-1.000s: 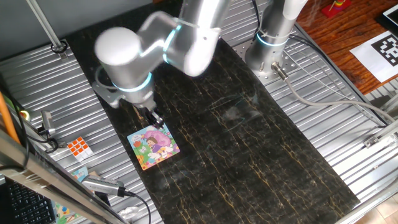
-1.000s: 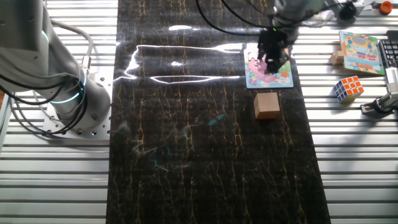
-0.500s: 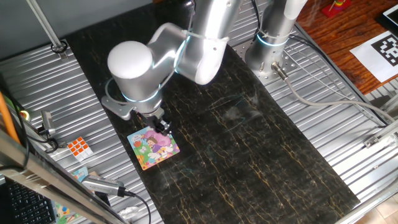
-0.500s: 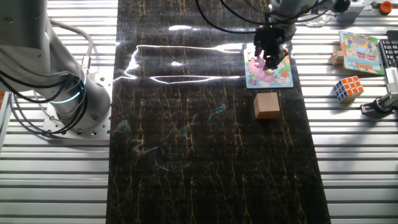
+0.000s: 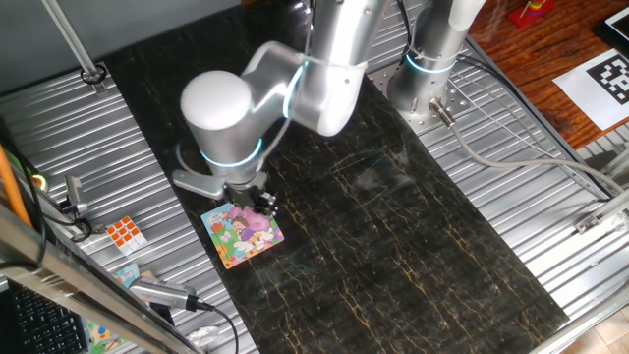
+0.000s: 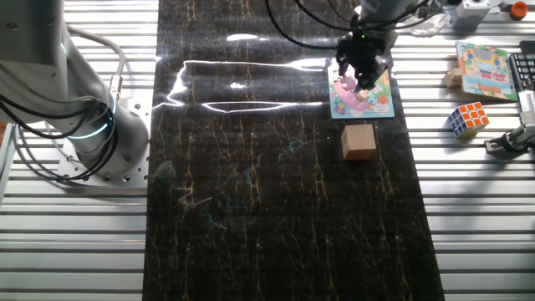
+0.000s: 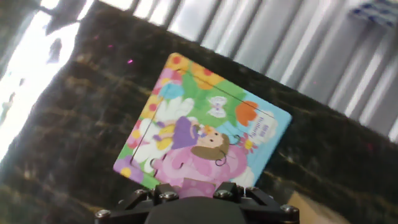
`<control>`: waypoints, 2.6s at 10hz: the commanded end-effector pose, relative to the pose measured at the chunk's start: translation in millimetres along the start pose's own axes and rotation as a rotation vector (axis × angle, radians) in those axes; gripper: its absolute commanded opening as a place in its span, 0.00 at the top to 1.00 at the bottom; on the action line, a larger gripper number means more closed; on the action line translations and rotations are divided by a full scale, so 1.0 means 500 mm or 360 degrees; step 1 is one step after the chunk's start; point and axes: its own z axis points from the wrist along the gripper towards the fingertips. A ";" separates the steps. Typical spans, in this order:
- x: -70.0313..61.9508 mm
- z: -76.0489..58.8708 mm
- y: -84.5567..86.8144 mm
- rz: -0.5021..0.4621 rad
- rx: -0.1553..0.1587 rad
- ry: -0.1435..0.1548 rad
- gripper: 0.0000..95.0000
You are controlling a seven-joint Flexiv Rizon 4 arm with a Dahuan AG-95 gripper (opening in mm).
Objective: Assemble one piece of a puzzle
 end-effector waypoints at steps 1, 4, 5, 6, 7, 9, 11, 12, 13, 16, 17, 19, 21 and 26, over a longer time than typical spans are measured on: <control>0.003 0.018 0.017 -0.0221 0.0041 -0.0042 0.60; 0.010 0.026 0.019 -0.0355 0.0069 -0.0064 0.60; 0.011 0.027 0.019 -0.0387 0.0079 -0.0072 0.60; 0.012 0.028 0.019 -0.0419 0.0089 -0.0075 0.60; 0.012 0.028 0.019 -0.0447 0.0097 -0.0078 0.60; 0.015 0.030 0.019 -0.0527 0.0141 -0.0100 0.60; 0.017 0.031 0.019 -0.0574 0.0155 -0.0103 0.60; 0.017 0.031 0.019 -0.0615 0.0156 -0.0102 0.60; 0.017 0.031 0.019 -0.0669 0.0147 -0.0100 0.60; 0.018 0.032 0.020 -0.0848 0.0139 -0.0088 0.80; 0.018 0.032 0.020 -0.0903 0.0139 -0.0087 0.80; 0.019 0.032 0.020 -0.0992 0.0139 -0.0093 0.80; 0.021 0.033 0.020 -0.1014 0.0136 -0.0100 0.60; 0.016 0.037 0.024 -0.0998 0.0091 -0.0099 0.60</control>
